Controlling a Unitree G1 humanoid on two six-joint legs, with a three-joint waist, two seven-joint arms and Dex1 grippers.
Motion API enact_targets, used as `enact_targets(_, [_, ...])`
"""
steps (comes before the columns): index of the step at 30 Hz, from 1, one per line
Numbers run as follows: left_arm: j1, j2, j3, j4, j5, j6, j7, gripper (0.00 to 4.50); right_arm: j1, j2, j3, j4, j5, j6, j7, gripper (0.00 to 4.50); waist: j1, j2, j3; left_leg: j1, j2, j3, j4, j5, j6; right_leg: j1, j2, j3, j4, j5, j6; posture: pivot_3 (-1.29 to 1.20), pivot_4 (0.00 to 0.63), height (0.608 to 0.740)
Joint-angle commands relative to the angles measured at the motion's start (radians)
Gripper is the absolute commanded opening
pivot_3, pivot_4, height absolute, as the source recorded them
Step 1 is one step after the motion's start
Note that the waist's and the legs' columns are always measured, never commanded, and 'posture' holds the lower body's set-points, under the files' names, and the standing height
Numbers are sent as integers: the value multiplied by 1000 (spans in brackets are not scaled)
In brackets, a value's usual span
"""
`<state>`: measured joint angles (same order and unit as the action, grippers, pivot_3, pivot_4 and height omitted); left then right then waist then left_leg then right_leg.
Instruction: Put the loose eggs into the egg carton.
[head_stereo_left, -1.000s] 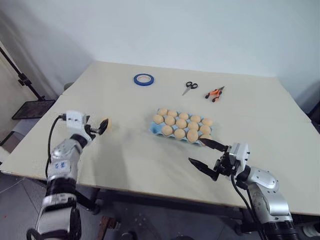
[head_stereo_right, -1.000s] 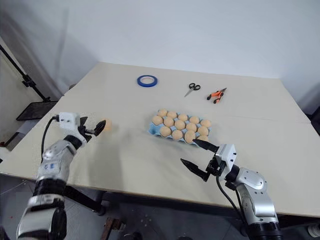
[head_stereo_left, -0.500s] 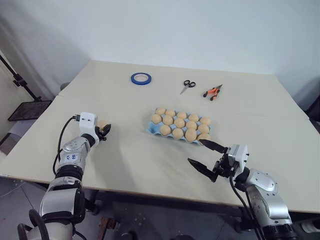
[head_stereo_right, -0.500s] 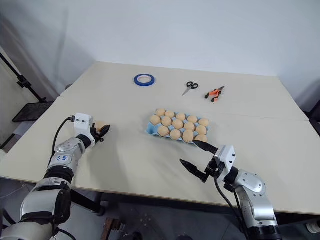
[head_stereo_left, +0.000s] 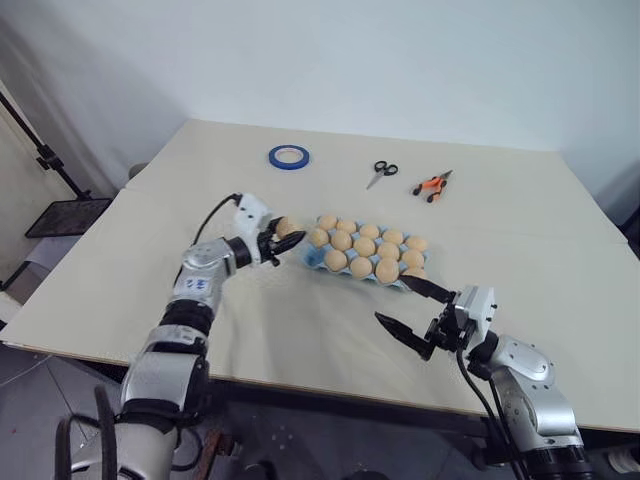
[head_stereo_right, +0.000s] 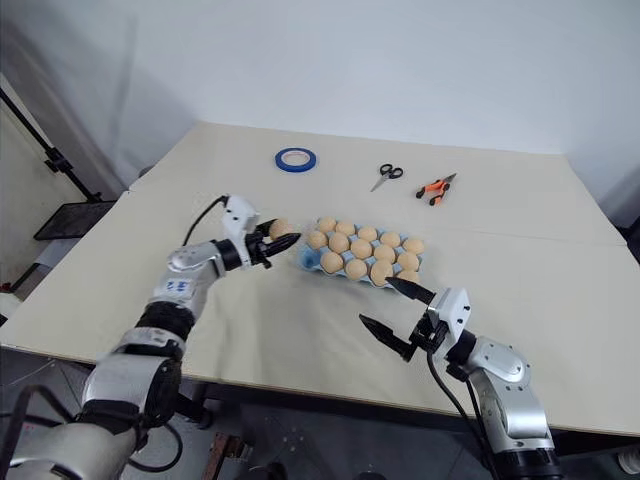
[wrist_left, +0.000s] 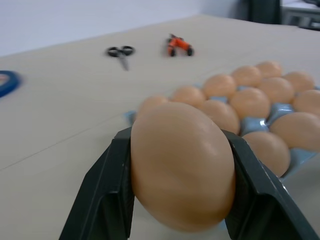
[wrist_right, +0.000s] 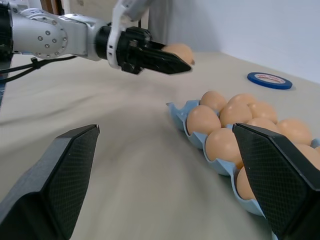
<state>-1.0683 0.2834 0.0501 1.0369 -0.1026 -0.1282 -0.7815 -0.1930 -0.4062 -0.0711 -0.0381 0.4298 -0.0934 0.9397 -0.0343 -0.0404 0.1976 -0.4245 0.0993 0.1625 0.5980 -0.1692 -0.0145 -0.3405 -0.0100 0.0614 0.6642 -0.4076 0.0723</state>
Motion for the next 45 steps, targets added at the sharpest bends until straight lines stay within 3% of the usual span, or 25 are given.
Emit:
enact_targets(1, [-43,-26,-21,41,21,-36,-26,1929,1,9,-4,-61,2,-17,-30,4500,-3,0,0,0,0,0,0,0,0,0,0,0,0,0,0,0,150,740])
enact_targets(8, [-40,-34,-42,76,52,-53,-34,1929,38,19,-2,-106,-6,-14,-69,4500,-16,0,0,0,1,0,-1,0,-1,-1,1,0,0,0,0,0,150,740])
enact_targets(9, [-38,-33,-40,79,54,-55,-29,2536,41,20,-1,-110,-6,-14,-73,4500,-17,0,0,0,1,0,-1,0,-1,0,0,0,0,0,0,0,150,740])
enact_targets(15, [-30,-11,-32,85,63,-62,-4,4466,55,23,1,-125,-5,-14,-88,4500,-19,0,0,0,1,0,1,0,0,0,0,0,1,0,0,0,150,740])
enact_targets(23, [42,107,5,0,19,-70,-121,4466,51,-2,-21,-105,5,-13,-73,4500,-23,0,0,0,2,0,0,0,0,0,1,0,2,0,0,0,150,740])
enact_targets(29, [178,251,56,-156,-56,-71,-284,4466,42,-36,-66,-77,0,24,-110,4500,-22,0,0,0,3,0,0,0,-1,-1,0,0,2,0,0,0,150,740])
enact_targets(35, [348,377,102,-273,-84,-53,-317,4466,26,-79,-93,-34,-20,38,-125,4500,-22,0,0,0,2,0,1,0,0,0,-1,0,3,0,0,0,150,740])
enact_targets(39, [519,405,143,-426,-129,-27,-311,4466,10,-97,-102,19,-24,12,-104,4500,-24,0,0,1,2,0,0,0,1,0,-2,0,4,0,0,0,150,740])
enact_targets(45, [623,395,174,-554,-161,21,-245,4466,-21,-100,-99,102,-32,-21,-76,4500,-20,0,0,1,2,-3,0,-1,3,1,-3,0,5,0,-1,0,150,740])
